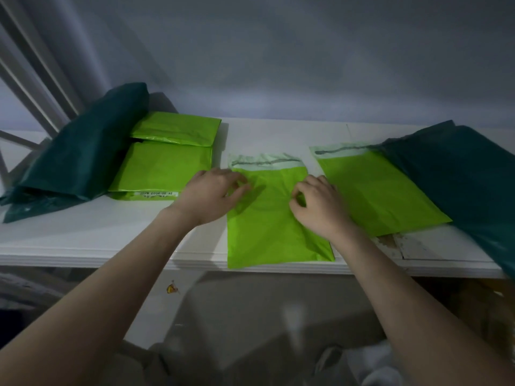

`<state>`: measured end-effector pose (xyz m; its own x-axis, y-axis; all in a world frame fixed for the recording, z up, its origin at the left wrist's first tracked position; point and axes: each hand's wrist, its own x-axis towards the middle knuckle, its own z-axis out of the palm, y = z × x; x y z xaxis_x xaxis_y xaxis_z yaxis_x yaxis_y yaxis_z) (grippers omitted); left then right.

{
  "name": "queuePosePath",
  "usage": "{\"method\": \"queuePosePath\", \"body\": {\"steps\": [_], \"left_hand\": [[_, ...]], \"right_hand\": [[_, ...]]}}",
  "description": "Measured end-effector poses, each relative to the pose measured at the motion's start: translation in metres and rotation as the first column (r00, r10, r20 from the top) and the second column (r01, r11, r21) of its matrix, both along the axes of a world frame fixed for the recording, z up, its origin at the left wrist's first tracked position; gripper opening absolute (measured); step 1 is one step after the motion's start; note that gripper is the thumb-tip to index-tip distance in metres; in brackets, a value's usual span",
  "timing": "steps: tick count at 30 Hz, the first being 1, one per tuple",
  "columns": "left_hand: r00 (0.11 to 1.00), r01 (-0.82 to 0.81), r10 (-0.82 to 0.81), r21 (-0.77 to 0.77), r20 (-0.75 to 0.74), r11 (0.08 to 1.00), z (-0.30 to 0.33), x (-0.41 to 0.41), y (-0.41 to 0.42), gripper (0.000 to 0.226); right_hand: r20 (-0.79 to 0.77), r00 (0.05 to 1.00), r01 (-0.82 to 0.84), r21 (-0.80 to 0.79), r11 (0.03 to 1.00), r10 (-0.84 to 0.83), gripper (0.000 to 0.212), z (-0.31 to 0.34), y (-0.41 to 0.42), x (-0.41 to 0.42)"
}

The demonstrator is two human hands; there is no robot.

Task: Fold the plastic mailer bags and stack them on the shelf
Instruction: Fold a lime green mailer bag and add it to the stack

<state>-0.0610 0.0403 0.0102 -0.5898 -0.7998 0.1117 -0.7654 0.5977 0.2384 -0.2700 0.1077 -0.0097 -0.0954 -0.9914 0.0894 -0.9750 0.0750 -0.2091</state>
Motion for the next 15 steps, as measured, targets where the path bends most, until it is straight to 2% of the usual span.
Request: {"method": "queuePosePath", "body": {"steps": [2, 4, 9, 15], "left_hand": [[0.993, -0.018, 0.016, -0.024, -0.113, 1.0, -0.008, -0.01, -0.001, 0.042], [0.991, -0.034, 0.036, 0.017, -0.13, 0.999, -0.019, -0.021, -0.001, 0.042], [0.99, -0.105, 0.112, 0.072, -0.09, 0.992, -0.034, -0.047, 0.0, 0.054], [0.995, -0.086, 0.077, 0.169, 0.061, 0.982, -0.045, -0.059, -0.009, 0.056]], "right_hand": [[0.0, 1.0, -0.031, -0.057, 0.998, 0.031, 0.031, -0.002, -0.004, 0.003], [0.009, 0.998, -0.059, -0.089, 0.994, 0.06, 0.038, -0.002, -0.009, 0.006], [0.031, 0.995, -0.085, -0.135, 0.987, 0.09, 0.048, -0.001, -0.03, 0.003], [0.014, 0.992, -0.122, -0.055, 0.991, 0.122, 0.05, -0.017, -0.052, 0.013]]}}
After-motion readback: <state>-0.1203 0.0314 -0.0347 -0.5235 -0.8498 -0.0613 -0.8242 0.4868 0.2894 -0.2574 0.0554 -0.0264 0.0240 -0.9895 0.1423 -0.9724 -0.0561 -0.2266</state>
